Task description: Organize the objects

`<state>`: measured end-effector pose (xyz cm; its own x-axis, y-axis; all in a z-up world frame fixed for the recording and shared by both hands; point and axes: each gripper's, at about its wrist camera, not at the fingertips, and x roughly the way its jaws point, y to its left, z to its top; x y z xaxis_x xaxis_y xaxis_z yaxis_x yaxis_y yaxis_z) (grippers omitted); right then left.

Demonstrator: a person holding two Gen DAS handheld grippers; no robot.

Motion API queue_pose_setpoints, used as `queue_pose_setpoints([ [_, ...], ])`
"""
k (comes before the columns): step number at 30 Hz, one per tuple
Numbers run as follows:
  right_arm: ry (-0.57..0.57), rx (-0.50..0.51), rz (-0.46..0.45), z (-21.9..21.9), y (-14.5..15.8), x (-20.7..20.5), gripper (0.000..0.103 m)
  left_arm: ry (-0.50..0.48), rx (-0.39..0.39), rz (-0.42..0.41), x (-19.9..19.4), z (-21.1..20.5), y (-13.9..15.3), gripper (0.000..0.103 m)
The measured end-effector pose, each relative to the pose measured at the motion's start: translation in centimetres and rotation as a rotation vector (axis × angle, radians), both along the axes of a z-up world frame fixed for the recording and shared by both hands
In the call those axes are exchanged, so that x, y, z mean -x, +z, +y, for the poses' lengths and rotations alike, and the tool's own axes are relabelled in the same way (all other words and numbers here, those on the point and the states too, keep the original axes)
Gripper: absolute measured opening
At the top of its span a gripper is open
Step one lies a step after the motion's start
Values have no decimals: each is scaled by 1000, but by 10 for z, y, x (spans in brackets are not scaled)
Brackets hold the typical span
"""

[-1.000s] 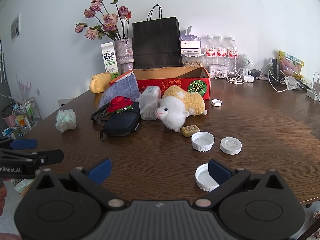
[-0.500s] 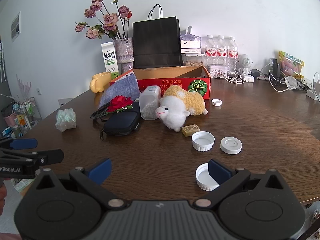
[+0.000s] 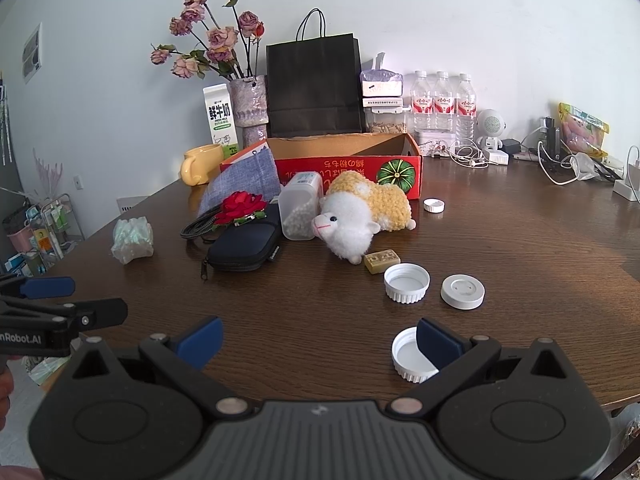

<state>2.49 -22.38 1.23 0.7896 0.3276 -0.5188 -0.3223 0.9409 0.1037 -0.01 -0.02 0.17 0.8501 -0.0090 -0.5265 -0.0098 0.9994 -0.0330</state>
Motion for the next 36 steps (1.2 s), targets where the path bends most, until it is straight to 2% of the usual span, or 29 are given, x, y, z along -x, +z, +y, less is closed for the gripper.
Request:
queue_pose_setpoints([
  [18, -7, 5, -2, -1, -1, -1, 103, 3, 9, 4, -1, 3, -3, 103],
  [32, -75, 56, -39, -25, -25, -14, 102, 44, 39, 15, -9, 19, -16, 103],
  [36, -78, 76, -45, -31, -32, -17, 99, 67, 57, 19, -13, 28, -21, 103],
])
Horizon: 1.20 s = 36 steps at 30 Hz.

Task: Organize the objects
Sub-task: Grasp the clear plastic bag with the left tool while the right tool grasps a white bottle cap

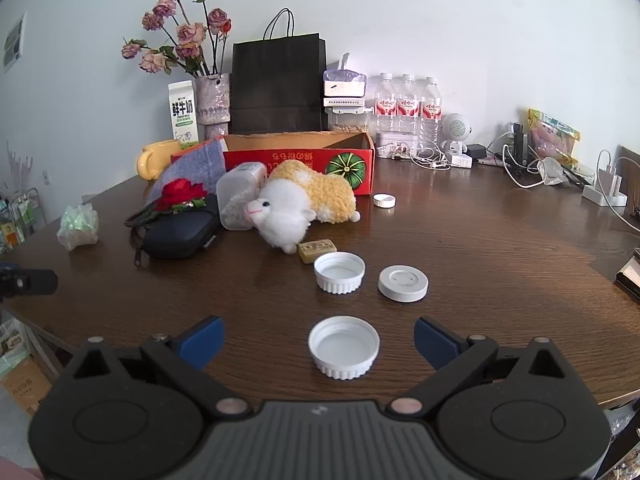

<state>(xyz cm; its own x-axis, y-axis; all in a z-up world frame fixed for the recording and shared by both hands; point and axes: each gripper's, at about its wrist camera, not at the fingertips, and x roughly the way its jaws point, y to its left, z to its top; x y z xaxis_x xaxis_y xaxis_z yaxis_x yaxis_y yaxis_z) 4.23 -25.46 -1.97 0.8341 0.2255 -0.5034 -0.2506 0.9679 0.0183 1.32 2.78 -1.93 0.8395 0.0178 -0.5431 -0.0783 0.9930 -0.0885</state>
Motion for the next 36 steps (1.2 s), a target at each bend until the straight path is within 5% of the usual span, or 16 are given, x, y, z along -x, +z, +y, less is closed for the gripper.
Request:
queue_pose_setpoints([
  [8, 5, 9, -19, -7, -16, -4, 79, 71, -16, -13, -6, 23, -8, 103],
  [11, 14, 6, -20, -7, -21, -8, 63, 107, -23, -12, -11, 32, -9, 103],
  [13, 23, 7, -35, -6, -21, -9, 39, 122, -25, -9, -15, 37, -11, 103],
  [28, 46, -3, -63, 8, -14, -50, 39, 192, -95, -40, -76, 64, -5, 99],
  [34, 35, -4, -71, 12, -8, -69, 39, 193, -87, -13, -107, 74, -8, 77],
  [36, 34, -5, -77, 13, -5, -74, 39, 184, -62, 4, -113, 79, -11, 59],
])
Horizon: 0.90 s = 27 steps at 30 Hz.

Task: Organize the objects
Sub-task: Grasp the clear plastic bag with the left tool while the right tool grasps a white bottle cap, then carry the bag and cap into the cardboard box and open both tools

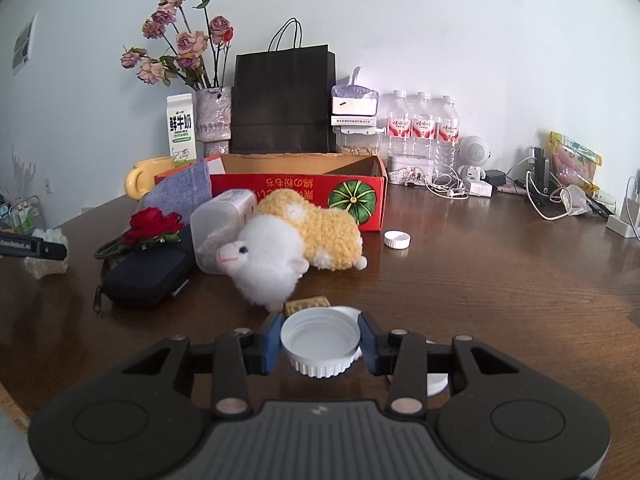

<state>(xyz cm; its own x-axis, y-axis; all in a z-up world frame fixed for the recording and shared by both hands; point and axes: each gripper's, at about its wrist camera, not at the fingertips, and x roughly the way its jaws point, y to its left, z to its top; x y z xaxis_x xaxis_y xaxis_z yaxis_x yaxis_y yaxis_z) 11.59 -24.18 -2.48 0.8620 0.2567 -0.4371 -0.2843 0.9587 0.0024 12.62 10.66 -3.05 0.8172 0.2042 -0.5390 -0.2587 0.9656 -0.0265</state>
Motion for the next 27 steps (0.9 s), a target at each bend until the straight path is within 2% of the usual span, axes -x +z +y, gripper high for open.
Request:
queue_pose_setpoints([
  [2, -1, 0, -6, 1, 4, -6, 39, -10, 22, 10, -4, 3, -2, 51],
  [6, 2, 0, -19, 5, 10, -18, 39, -20, 39, -6, -9, 5, 2, 48],
  [15, 31, 6, -50, 12, 23, -49, 39, -64, 33, -72, -26, -6, 28, 48],
  [27, 81, 4, -141, 36, 58, -111, 39, -192, 12, -180, -85, -51, 64, 48],
])
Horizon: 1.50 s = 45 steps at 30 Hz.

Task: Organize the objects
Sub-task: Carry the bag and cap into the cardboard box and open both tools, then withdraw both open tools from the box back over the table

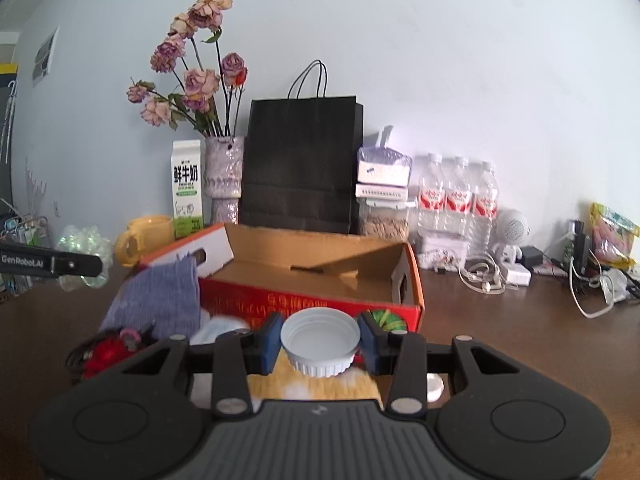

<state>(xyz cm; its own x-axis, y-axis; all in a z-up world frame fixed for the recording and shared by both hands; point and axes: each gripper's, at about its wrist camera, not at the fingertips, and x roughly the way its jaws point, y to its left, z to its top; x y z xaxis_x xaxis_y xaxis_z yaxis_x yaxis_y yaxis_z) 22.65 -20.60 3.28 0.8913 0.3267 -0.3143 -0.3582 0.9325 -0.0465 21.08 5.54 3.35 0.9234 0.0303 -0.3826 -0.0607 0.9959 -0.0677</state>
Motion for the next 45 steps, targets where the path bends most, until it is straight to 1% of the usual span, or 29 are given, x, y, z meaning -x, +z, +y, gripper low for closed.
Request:
queue_pose_setpoints([
  [3, 10, -11, -5, 10, 10, -22, 39, -18, -14, -34, -20, -14, 9, 48],
  [8, 14, -27, 8, 29, 20, -62, 39, -35, -16, -63, -55, -29, 20, 48],
  [13, 9, -20, 31, 47, 25, -102, 39, -26, 1, -51, -88, -35, 19, 48],
  [18, -1, -11, 72, 59, 19, -133, 39, -8, 6, -46, -117, -37, 19, 48],
  [21, -10, 4, 102, 65, 13, -150, 39, -3, 6, -26, -133, -39, 15, 48],
  [24, -21, 11, 127, 69, 6, -163, 39, 0, -1, 11, -149, -39, 6, 48],
  [29, -19, 15, 142, 70, 0, -168, 39, 1, -2, 64, -162, -36, -9, 48],
  [31, -18, 24, 142, 71, 0, -167, 39, -11, -3, 71, -163, -37, -10, 52],
  [32, -18, 28, 144, 71, 0, -167, 39, -5, -7, 70, -162, -38, -9, 57],
  [33, -24, 30, 145, 71, -1, -167, 40, 8, -17, 70, -161, -38, -8, 67],
  [34, -39, 26, 146, 68, 0, -167, 42, 27, -24, 67, -160, -38, -7, 73],
  [35, -57, 20, 149, 65, 0, -168, 48, 49, -27, 61, -160, -36, -5, 88],
  [36, -77, 15, 154, 62, 0, -170, 64, 58, -19, 54, -159, -33, -4, 103],
  [37, -81, 6, 167, 58, 0, -172, 98, 56, -9, 44, -157, -32, -2, 103],
  [38, -76, -11, 173, 55, -1, -173, 102, 51, -6, 45, -156, -31, -1, 103],
  [40, -74, -32, 174, 52, 0, -173, 103, 40, -9, 39, -154, -34, 0, 103],
  [45, -69, -17, 163, 55, 0, -171, 103, 30, -14, 40, -153, -36, 1, 103],
])
